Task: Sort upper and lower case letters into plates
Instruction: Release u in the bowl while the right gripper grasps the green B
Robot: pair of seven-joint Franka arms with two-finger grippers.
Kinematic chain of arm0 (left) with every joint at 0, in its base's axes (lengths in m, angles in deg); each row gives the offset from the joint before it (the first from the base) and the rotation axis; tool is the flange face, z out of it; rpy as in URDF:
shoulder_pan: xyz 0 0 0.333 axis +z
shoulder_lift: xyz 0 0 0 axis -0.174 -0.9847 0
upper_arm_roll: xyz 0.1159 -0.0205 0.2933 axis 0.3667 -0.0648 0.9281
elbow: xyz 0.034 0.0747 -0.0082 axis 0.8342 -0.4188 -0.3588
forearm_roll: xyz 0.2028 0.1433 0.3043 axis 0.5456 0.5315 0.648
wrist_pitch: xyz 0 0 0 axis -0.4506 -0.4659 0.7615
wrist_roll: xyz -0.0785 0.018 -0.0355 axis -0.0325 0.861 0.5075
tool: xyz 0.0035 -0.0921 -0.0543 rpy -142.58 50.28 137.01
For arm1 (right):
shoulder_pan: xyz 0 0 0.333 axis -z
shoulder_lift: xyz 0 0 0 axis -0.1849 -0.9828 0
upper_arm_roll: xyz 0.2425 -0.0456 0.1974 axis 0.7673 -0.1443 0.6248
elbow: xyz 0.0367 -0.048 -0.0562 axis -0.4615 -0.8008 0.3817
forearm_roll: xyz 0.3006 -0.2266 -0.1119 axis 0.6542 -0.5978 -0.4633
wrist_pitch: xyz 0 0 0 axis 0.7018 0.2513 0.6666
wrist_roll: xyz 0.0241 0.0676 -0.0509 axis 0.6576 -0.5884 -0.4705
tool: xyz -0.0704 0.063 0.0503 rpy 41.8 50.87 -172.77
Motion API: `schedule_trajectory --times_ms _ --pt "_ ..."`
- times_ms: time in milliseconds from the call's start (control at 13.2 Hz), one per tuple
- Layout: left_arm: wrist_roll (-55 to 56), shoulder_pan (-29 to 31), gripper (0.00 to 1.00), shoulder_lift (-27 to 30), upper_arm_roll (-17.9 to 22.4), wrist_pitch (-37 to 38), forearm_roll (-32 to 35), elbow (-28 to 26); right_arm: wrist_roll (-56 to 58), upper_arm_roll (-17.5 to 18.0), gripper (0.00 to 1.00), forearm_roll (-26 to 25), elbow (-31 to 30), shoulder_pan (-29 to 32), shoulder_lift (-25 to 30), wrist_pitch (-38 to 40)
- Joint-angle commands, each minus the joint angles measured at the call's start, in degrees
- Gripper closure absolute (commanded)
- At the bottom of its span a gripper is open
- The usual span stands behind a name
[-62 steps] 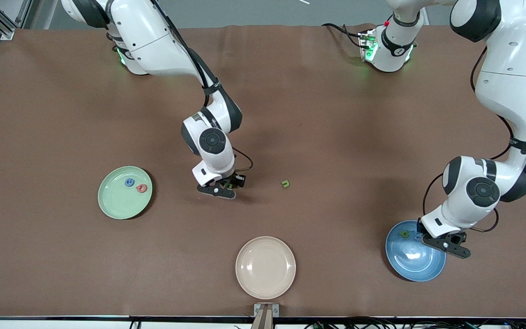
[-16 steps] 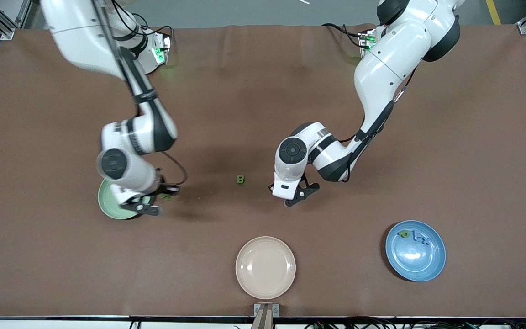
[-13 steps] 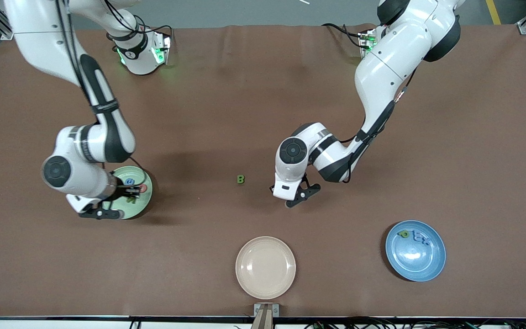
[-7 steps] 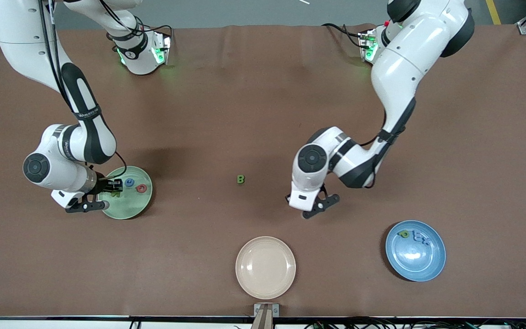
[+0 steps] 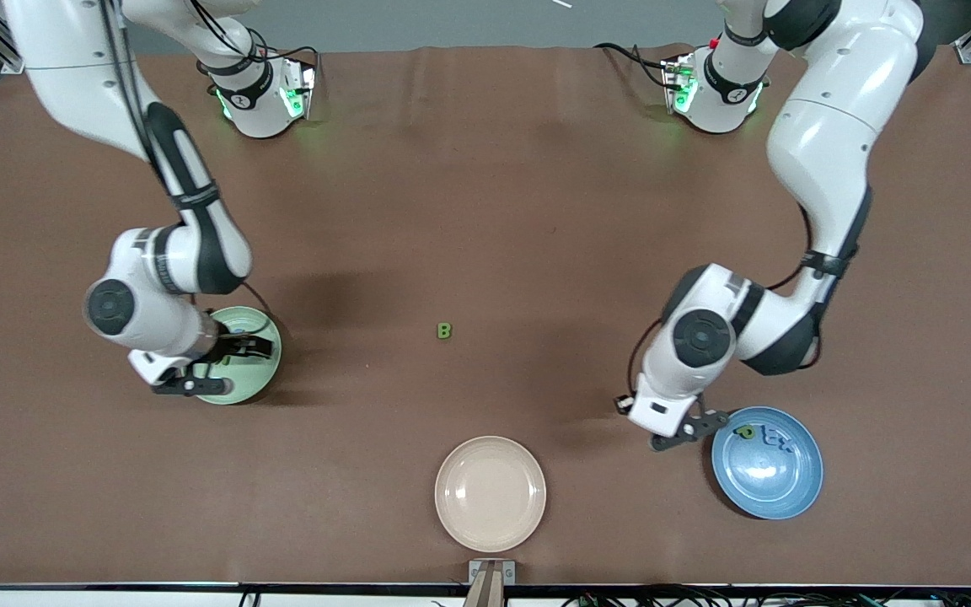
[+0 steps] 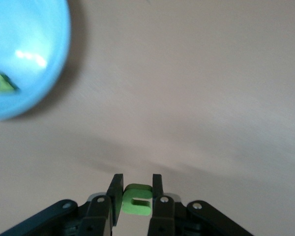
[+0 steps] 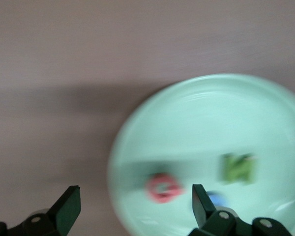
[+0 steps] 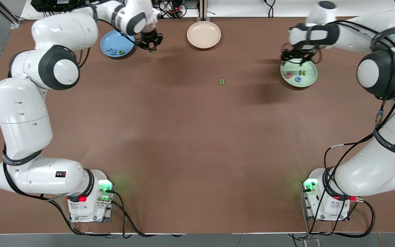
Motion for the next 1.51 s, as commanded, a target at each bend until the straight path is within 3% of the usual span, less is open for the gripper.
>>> schedule_trajectory --times_ms 0,378,529,604,755,982,1057,1208,1435 --pt "-9.4 4.7 1.00 1.0 -0.3 0.2 1.8 -0.6 -17.2 -0.5 0.00 0.8 1.3 -10.5 0.7 -0.5" --pt "-24.6 10.7 1.00 -0.4 -0.1 -2.6 2.0 0.8 -49.0 -0.6 0.00 -0.1 12.7 -24.0 -9.7 -1.7" --pt "-31.0 11.7 0.98 -1.1 1.8 -4.7 2.0 0.8 -51.2 -0.6 0.00 -1.1 14.4 -26.3 -11.7 -1.8" --pt "-33.7 11.7 0.94 -1.1 3.0 -5.7 2.0 0.8 -49.4 -0.5 0.00 -4.5 14.4 -26.9 -11.8 -1.9" --pt "-37.1 11.7 0.77 -1.2 4.2 -6.3 2.0 0.8 -44.7 -0.5 0.03 -8.0 14.4 -27.0 -12.2 -2.4" --pt "-38.1 12.1 0.16 -0.5 4.4 -6.3 1.8 0.8 -42.5 -0.5 0.10 -7.9 14.1 -28.7 -13.0 -5.8" --pt "-38.1 12.4 0.06 0.0 4.4 -6.1 1.6 0.8 -42.5 -0.5 0.13 -8.0 14.1 -29.7 -13.6 -7.0" --pt "-38.0 13.0 0.00 1.8 3.4 -3.2 1.3 0.5 -42.5 -0.5 0.22 -8.1 13.6 -30.3 -14.2 -8.5" --pt "-38.0 13.2 0.00 7.1 1.3 5.3 -0.4 0.6 -42.2 -0.5 0.49 -8.3 13.5 -30.5 -14.2 -8.1"
